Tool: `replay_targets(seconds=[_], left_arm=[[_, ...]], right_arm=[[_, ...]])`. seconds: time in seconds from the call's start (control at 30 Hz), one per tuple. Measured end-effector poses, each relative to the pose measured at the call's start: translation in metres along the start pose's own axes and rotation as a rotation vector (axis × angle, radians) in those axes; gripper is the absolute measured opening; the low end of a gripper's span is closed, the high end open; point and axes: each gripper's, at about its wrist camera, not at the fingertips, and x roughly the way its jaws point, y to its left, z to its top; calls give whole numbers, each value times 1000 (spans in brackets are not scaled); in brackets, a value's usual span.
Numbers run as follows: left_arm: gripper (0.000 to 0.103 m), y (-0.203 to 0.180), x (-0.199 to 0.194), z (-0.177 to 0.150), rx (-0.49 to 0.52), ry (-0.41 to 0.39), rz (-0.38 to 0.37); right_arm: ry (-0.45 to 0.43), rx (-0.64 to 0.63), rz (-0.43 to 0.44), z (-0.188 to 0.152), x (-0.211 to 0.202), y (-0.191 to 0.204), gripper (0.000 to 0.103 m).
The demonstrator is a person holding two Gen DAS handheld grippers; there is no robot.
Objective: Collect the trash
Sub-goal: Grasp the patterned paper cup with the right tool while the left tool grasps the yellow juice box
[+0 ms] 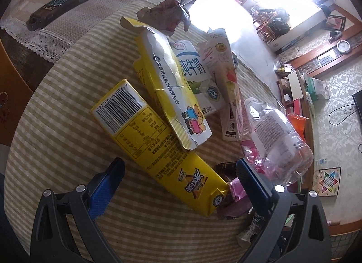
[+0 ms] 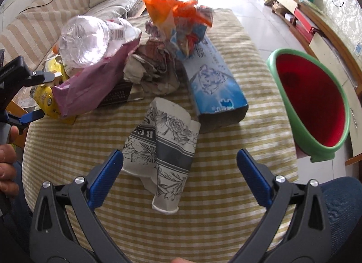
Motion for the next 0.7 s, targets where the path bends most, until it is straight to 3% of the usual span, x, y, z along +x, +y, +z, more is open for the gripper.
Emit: replay_targets(seconds=[0.17,0.47,0.5,0.7], left_arm=[[74,-7,14,5,-12,25,44],[56,-14,14,-4,-1,35,7],[55,-14,13,-5,0,34,1],[43,-6,-1,-15,26,33,-17]], right_arm=[[13,2,23,1,5,1,99],[-4,-27,53,-2,-4,11,43],[-6,-25,48,-2,-5,11,30],[2,-15,107,-4,-14,12,30]])
